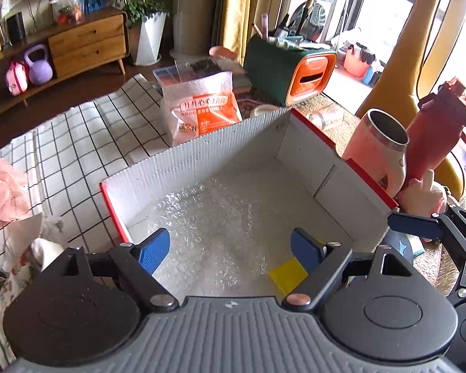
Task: Organize soft objects
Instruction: 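Withdraw both tools from the red box back toward the table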
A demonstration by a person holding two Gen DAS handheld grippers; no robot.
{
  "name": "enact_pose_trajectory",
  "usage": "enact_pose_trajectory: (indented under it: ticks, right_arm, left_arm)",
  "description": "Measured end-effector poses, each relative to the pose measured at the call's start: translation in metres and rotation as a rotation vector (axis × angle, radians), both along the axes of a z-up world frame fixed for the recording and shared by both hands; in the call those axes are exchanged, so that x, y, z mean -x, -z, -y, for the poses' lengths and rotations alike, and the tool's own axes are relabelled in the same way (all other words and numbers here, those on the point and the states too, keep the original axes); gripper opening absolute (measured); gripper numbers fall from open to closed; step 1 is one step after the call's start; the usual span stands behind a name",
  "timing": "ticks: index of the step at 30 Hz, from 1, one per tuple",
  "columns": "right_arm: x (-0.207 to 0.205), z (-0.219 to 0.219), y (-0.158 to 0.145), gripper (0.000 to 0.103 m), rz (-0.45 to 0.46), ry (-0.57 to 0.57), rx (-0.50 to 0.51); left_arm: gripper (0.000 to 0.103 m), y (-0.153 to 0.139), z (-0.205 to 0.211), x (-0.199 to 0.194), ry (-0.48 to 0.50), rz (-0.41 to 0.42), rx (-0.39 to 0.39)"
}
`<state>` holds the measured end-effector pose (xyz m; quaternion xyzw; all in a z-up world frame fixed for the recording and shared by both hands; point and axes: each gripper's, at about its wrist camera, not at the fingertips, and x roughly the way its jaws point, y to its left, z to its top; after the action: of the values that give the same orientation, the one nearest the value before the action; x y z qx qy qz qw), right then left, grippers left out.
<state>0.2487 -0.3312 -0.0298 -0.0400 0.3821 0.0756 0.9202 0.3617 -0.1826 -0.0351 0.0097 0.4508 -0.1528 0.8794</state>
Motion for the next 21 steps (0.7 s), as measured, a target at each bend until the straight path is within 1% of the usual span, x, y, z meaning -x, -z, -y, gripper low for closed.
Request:
enact_pose_trajectory:
  ticks: [6,10,17,21]
  right_arm:
    - [0.023,-0.009,-0.016,0.102,0.046,0.016,-0.007]
    - [0.036,-0.013,-0.025,0.102,0.067,0.019,-0.020]
    - [0.064,-0.025,-0.041,0.103,0.126,0.017,-0.047]
    - [0.079,-0.034,-0.046,0.103,0.155,-0.002,-0.065]
  left_arm:
    - [0.085,-0.020,-0.013,0.034,0.015,0.053,0.024]
    - [0.085,-0.030,-0.022,0.062,0.029,0.100,0.020]
    - [0.085,-0.042,-0.046,0.105,0.040,0.158,0.050]
    - [0.085,-0.047,-0.063,0.129,0.036,0.184,0.062]
